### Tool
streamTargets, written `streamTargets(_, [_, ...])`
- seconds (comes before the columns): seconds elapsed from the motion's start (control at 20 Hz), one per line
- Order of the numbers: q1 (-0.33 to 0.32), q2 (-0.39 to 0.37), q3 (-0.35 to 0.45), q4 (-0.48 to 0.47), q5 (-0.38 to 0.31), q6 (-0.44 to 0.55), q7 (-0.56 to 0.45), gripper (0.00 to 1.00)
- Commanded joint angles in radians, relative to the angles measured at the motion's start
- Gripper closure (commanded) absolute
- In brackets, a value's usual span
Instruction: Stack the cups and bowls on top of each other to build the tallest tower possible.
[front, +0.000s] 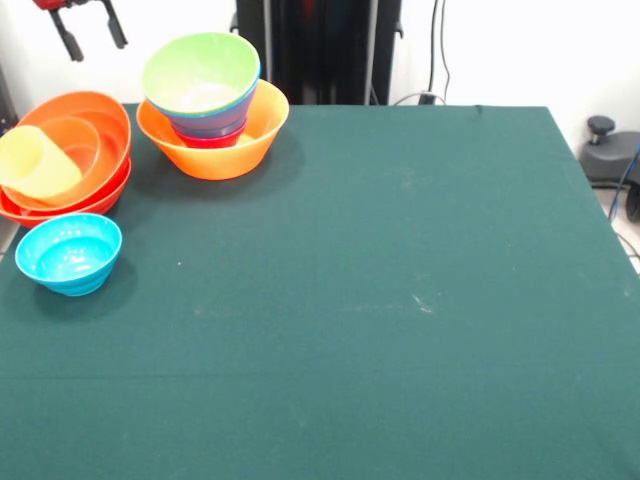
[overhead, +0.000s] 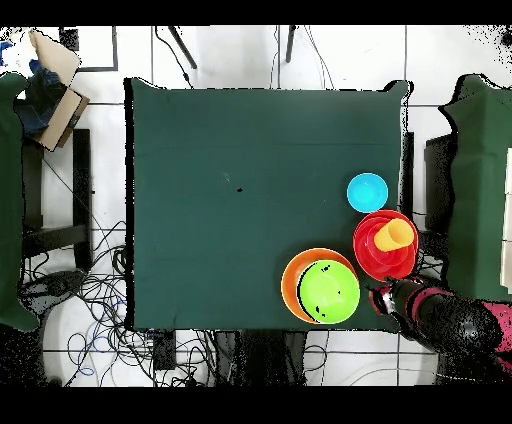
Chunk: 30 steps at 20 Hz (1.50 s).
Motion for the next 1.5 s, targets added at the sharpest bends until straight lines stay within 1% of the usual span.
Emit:
streamTargets(0.05, [0.066,0.068,-0.014,-0.049,-0.055,0.032,-0.253,0.0])
streamTargets(0.2, [0.074,0.074,-0.007,-0.067,-0.045,0.045,-0.261,0.0])
streamTargets(0.4, [0.099,0.106,-0.001,-0.118,-0.03,0.068,-0.284,0.0])
streamTargets(0.55, [0.113,0.118,0.009,-0.16,-0.004,0.103,-0.313,0.0])
streamTargets(0.75, [0.131,0.117,0.026,-0.205,0.022,0.141,-0.332,0.0])
streamTargets(1.0, [0.155,0.119,0.03,-0.238,0.025,0.152,-0.326,0.0])
streamTargets(1.1, [0.168,0.129,0.02,-0.245,0.011,0.13,-0.31,0.0])
streamTargets(1.35, [0.194,0.205,-0.037,-0.267,-0.078,0.023,-0.279,0.0])
streamTargets(1.5, [0.199,0.244,-0.059,-0.276,-0.12,-0.023,-0.269,0.0])
